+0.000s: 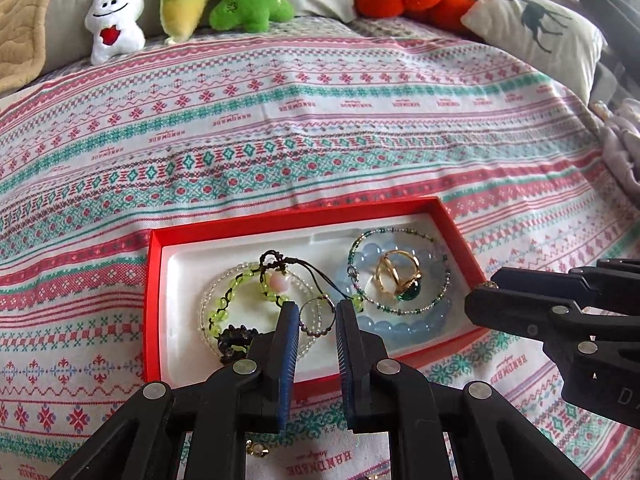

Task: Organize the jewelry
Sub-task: 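Lower the hoop earring into the box with left gripper while right drops the stud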

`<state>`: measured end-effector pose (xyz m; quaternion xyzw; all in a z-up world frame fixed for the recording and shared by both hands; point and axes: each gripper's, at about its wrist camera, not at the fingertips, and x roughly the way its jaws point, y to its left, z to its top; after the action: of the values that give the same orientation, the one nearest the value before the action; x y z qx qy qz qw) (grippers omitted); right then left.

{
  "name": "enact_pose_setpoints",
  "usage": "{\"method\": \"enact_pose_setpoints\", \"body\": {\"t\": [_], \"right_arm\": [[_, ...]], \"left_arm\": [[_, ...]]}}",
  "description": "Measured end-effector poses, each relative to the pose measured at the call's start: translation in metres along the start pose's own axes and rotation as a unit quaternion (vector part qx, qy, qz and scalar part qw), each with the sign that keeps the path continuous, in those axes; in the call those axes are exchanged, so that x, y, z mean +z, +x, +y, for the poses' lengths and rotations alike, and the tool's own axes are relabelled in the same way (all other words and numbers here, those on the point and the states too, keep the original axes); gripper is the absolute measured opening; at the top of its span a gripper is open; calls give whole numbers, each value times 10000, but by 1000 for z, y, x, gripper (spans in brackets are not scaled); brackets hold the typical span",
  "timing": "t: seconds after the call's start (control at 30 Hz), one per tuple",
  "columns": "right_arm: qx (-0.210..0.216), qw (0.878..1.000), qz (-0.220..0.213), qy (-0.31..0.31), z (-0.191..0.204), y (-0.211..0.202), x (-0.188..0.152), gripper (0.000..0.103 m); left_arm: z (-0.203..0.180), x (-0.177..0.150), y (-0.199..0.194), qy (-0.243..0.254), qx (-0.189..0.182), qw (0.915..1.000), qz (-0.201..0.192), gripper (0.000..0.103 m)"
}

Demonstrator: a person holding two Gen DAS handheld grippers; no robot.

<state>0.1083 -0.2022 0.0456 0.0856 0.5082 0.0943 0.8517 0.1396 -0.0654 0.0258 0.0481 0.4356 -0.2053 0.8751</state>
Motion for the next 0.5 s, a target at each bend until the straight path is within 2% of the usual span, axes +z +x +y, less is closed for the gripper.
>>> {"method": "enact_pose_setpoints", "body": {"t": [0.3, 0.5], "right_arm": [[113, 9999, -62, -68, 4, 0, 6, 24], [164, 9998, -67, -6, 12, 7, 15, 24]], "left_arm": [[12, -1, -21, -175, 7, 9998, -19, 32], [36, -13, -34, -477, 292, 9983, 178, 42]]}}
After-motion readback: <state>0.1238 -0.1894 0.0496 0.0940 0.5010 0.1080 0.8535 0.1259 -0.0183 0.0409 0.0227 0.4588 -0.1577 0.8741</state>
